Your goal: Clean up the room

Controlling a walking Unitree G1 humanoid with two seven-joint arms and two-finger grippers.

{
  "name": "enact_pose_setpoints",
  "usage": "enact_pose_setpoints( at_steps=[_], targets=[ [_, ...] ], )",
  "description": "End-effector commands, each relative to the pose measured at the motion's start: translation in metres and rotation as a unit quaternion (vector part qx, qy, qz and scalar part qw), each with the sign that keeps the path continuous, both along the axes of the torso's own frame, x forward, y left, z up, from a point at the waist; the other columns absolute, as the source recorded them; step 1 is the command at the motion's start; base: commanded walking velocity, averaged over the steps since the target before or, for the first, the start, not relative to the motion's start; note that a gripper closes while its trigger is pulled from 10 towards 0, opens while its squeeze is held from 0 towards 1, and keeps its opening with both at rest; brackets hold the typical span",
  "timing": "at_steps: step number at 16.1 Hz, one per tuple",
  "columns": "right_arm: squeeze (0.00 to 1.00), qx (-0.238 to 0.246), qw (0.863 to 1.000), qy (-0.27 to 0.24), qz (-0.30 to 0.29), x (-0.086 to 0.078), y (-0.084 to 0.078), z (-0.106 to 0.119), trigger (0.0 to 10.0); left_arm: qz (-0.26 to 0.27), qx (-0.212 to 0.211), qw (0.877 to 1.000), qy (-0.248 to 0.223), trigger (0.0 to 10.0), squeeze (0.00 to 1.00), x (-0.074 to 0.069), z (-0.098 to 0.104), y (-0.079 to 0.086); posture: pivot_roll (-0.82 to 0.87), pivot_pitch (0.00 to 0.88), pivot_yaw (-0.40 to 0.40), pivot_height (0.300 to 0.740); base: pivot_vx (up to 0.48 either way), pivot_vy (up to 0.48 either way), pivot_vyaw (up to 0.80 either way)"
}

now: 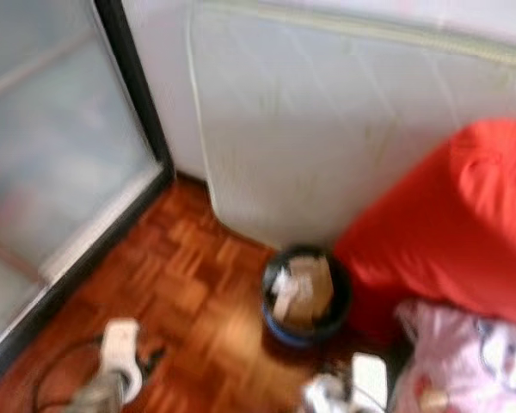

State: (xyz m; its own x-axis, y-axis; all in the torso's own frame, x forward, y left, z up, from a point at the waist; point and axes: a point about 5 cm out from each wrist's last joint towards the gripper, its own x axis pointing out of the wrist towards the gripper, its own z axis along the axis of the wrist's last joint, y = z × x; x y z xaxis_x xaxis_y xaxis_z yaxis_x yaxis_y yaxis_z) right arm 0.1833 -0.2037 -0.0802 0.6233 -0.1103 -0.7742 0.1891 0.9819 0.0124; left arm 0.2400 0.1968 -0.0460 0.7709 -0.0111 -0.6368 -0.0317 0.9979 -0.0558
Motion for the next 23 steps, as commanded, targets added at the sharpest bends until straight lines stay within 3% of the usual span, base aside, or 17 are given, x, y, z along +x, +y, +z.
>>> enact_pose_setpoints(
  at_steps=[1, 9, 15, 20, 23],
  targets=[
    [0.00, 0.014, 1.000, 0.019, -0.004, -0.0091, 0.0070, -0.0059, 10.0, 0.006, 0.012, 1.000, 0.016, 10.0, 0.00, -0.0082, -0.0042, 0.0100, 0.00, 0.190, -0.032, 0.740, 0.296, 0.000, -0.79],
    [0.00, 0.008, 1.000, 0.010, -0.001, -0.0072, 0.0067, -0.0046, 10.0, 0.003, 0.011, 1.000, 0.017, 10.0, 0.00, -0.0096, -0.0053, 0.0087, 0.00, 0.196, -0.037, 0.740, 0.290, 0.000, -0.10],
    [0.00, 0.011, 1.000, 0.008, -0.003, -0.0044, 0.0068, -0.0034, 10.0, 0.001, 0.008, 1.000, 0.017, 10.0, 0.00, -0.0094, -0.0054, 0.0075, 0.00, 0.190, -0.034, 0.740, 0.000, 0.000, 0.00],
    [0.00, 0.014, 1.000, 0.014, 0.001, -0.0044, 0.0081, -0.0039, 10.0, 0.003, 0.009, 1.000, 0.019, 10.0, 0.00, -0.0097, -0.0057, 0.0074, 0.00, 0.188, -0.037, 0.740, 0.051, 0.000, -0.79],
    [0.00, 0.012, 1.000, 0.007, 0.002, -0.0026, 0.0083, -0.0028, 10.0, 0.004, 0.010, 1.000, 0.019, 10.0, 0.00, -0.0099, -0.0058, 0.0078, 0.00, 0.189, -0.038, 0.740, 0.269, 0.000, -0.15]
  ],
)
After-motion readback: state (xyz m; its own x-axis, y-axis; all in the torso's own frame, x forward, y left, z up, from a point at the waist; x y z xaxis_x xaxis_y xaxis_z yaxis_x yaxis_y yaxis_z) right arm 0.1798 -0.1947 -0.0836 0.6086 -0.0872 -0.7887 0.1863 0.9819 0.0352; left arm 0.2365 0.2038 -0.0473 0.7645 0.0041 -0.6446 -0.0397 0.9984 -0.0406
